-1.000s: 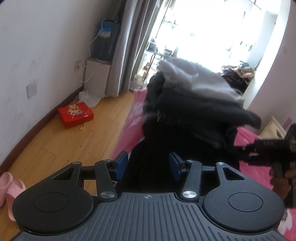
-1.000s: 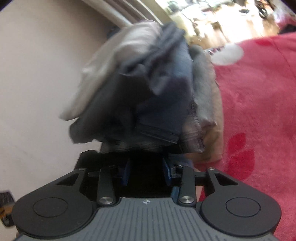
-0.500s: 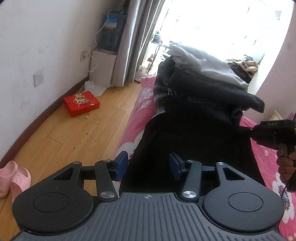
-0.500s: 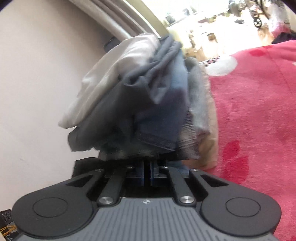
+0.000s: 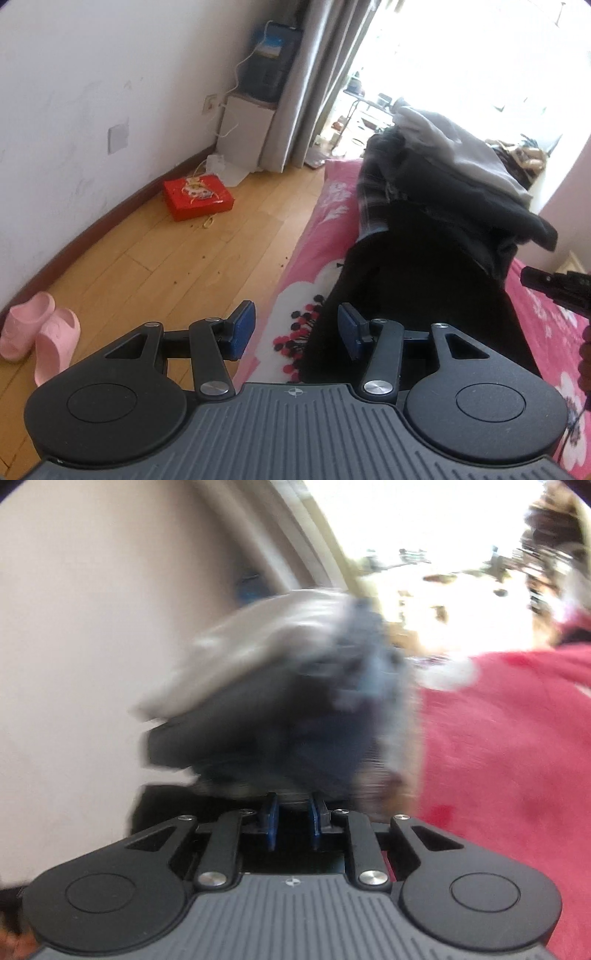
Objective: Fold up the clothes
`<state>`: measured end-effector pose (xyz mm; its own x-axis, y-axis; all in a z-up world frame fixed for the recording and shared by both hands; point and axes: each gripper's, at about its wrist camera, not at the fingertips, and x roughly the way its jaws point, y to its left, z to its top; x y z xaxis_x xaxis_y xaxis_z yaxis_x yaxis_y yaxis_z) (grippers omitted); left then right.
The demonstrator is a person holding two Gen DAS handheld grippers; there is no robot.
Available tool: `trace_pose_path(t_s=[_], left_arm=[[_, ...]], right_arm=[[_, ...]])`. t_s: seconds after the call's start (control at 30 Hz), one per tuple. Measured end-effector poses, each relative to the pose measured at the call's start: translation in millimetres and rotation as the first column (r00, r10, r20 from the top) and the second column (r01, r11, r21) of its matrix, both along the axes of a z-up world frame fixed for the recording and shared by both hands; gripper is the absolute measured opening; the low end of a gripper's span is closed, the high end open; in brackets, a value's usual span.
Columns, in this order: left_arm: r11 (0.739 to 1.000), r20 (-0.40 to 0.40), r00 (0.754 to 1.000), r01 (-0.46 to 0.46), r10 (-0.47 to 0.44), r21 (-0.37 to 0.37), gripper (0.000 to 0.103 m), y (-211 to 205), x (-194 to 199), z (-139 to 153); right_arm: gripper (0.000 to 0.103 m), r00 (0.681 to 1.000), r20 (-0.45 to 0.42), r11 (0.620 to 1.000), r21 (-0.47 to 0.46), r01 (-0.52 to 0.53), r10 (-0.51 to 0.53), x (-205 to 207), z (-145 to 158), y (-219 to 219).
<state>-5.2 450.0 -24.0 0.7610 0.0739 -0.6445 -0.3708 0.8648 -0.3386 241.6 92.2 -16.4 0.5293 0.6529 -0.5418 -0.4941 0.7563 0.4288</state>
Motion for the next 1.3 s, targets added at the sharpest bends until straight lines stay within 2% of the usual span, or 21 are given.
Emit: trace_pose_path(t_s=[0.13,0.2,0.37,0.5,0.6,0.7,0.77,0.8,0.93,1.1,1.17,1.2,1.27,1.3], left_arm=[[0.999,0.012,0.999,-0.03,0.03,-0.029,0.049,2.9,-2.0,-0.9],[0.998,0.011,0.999,-0.04,0.04,-0.047,0.049,4.8,-7.7,-1.8],[0.992,0.026,0.999,-0.014,0.018,-0.127,0.049,9.6,-33.8,-1.9],[0.97,0.061,0.996,0.074,-0.061,-0.231,0.05,6.7,-50.4,-1.7],[0.949,0.072,0.991,0.131,-0.115,-0.286,0.05,0.6,-57.5,-7.8],[0.923,0.065,0.985,0.175,-0.162,-0.344,0.051,-5.0,-61.4,-18.0],[0.91,0.067,0.979,0.205,-0.194,-0.36,0.051,-10.5,-63.2,-23.7],[0.906,0.066,0.976,0.219,-0.209,-0.363,0.052,-13.1,-64.4,-25.8],[0.896,0.055,0.963,0.265,-0.263,-0.357,0.052,-23.0,-69.7,-36.1],[0.886,0.049,0.958,0.28,-0.282,-0.369,0.052,-23.3,-77.4,-49.2],[0.879,0.059,0.96,0.275,-0.275,-0.389,0.049,-19.9,-81.9,-51.8],[0.875,0.066,0.96,0.276,-0.272,-0.399,0.041,-18.7,-83.3,-51.9],[0.869,0.076,0.961,0.274,-0.266,-0.413,0.033,-17.2,-85.5,-51.3],[0.866,0.079,0.962,0.271,-0.263,-0.42,0.024,-16.9,-86.2,-50.3]], right_arm=[[0.02,0.992,0.019,0.992,-0.041,-0.123,0.124,-10.0,-0.4,39.6],[0.02,0.99,0.02,0.989,-0.06,-0.138,0.139,-13.7,-1.5,50.1],[0.02,0.987,-0.029,0.986,-0.042,-0.159,0.158,-16.9,4.8,40.9],[0.023,0.974,-0.023,0.972,-0.072,-0.225,0.224,-29.2,23.1,26.7],[0.025,0.934,0.025,0.927,-0.129,-0.351,0.357,-62.5,39.3,26.5],[0.029,0.857,0.099,0.849,-0.231,-0.475,0.506,-117.4,46.3,33.6],[0.03,0.802,0.14,0.8,-0.282,-0.53,0.58,-151.7,44.1,38.7],[0.031,0.785,0.145,0.785,-0.29,-0.548,0.602,-162.9,41.1,42.4],[0.031,0.764,0.091,0.745,-0.319,-0.585,0.639,-187.6,25.3,52.0],[0.031,0.762,0.052,0.718,-0.381,-0.583,0.646,-203.7,15.3,49.6],[0.031,0.762,0.051,0.713,-0.4,-0.576,0.645,-211.1,13.6,48.1],[0.031,0.762,0.055,0.71,-0.412,-0.571,0.645,-213.9,12.8,49.5],[0.031,0.76,0.068,0.705,-0.434,-0.561,0.647,-219.0,11.4,51.9],[0.031,0.757,0.078,0.702,-0.445,-0.556,0.649,-221.2,11.0,52.9]])
